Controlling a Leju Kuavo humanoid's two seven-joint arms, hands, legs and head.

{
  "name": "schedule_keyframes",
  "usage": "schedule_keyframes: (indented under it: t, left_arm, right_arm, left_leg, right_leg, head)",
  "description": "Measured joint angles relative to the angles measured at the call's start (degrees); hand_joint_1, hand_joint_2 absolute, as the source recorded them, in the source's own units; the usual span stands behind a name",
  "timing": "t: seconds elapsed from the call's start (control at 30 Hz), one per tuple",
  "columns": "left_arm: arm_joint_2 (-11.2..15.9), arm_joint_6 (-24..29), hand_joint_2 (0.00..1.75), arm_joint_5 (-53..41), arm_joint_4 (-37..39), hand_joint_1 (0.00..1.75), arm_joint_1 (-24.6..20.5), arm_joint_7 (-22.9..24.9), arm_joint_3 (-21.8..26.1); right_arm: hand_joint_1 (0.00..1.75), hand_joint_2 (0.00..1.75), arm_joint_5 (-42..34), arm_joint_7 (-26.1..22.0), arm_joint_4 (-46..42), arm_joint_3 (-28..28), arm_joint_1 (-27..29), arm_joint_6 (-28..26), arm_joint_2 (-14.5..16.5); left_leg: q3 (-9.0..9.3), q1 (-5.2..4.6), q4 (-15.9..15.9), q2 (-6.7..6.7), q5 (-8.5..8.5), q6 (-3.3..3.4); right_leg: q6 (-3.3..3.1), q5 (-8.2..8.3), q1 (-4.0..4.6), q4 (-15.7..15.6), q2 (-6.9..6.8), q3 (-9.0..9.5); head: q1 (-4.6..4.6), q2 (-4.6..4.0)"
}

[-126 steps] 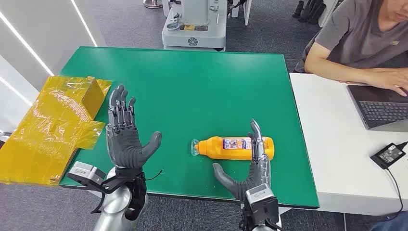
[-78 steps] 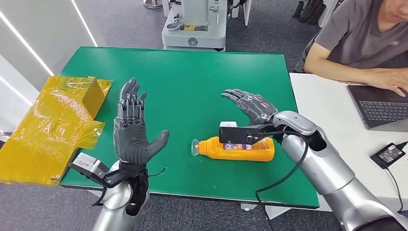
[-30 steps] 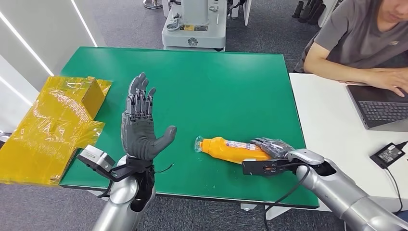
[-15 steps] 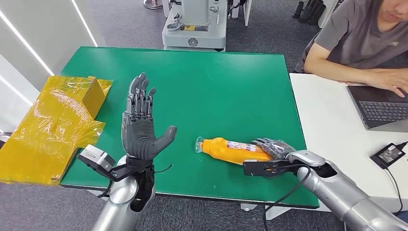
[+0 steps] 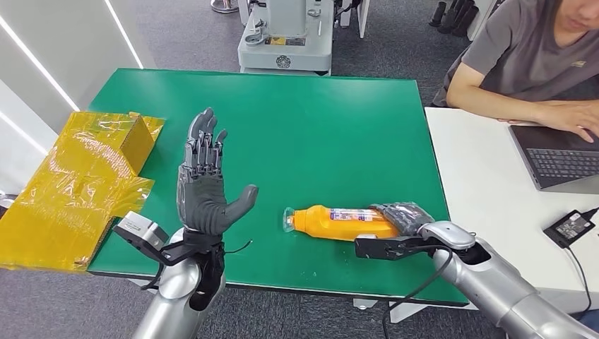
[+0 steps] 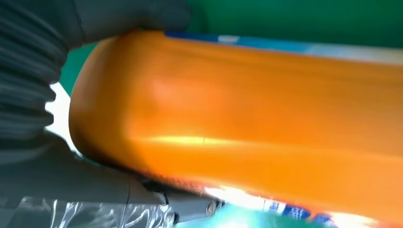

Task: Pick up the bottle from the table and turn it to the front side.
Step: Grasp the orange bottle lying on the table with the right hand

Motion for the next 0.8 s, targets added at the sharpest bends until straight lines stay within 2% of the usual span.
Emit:
schedule_keyframes:
  t: [0.47, 0.57, 0.67, 0.8]
  left_arm:
    - [0.6, 0.9, 1.75, 1.5, 0.3, 0.00, -0.9, -1.4, 0.0]
    - [0.7, 1.6, 1.75, 1.8, 0.3, 0.00, -1.0, -2.0, 0.0]
    - [0.7, 2.0, 1.75, 1.8, 0.3, 0.00, -1.0, -2.1, 0.0]
    - [0.6, 2.1, 1.75, 1.6, 0.3, 0.00, -1.0, -2.2, 0.0]
  right_arm:
    - [1.75, 1.75, 2.0, -1.7, 0.5, -0.4, 0.4, -3.0, 1.7]
    - [1.75, 1.75, 2.0, -2.1, 0.9, -1.6, 0.5, -7.4, 3.1]
    - [1.75, 1.75, 2.1, -2.8, 1.3, -3.9, 0.6, -13.6, 5.5]
    - [1.75, 1.75, 1.9, -3.5, 1.0, -7.1, 0.9, -19.2, 9.2]
  left_leg:
    - [-0.04, 0.00, 0.0, -0.01, 0.00, 0.00]
    - [-0.05, 0.00, 0.0, 0.00, 0.00, 0.00]
    - [-0.05, 0.00, 0.0, 0.01, 0.00, 0.00]
    - [-0.05, 0.02, 0.0, 0.01, 0.01, -0.01]
  right_leg:
    - [0.00, 0.00, 0.00, 0.0, 0.00, -0.03]
    - [0.00, 0.00, 0.00, 0.0, 0.01, -0.05]
    - [0.00, 0.00, 0.00, 0.0, 0.02, -0.07]
    - [-0.01, -0.01, 0.02, 0.0, 0.01, -0.08]
  head:
    - [0.00, 0.00]
    - [-0.01, 0.00]
    - [-0.01, 0.00]
    - [-0.01, 0.00]
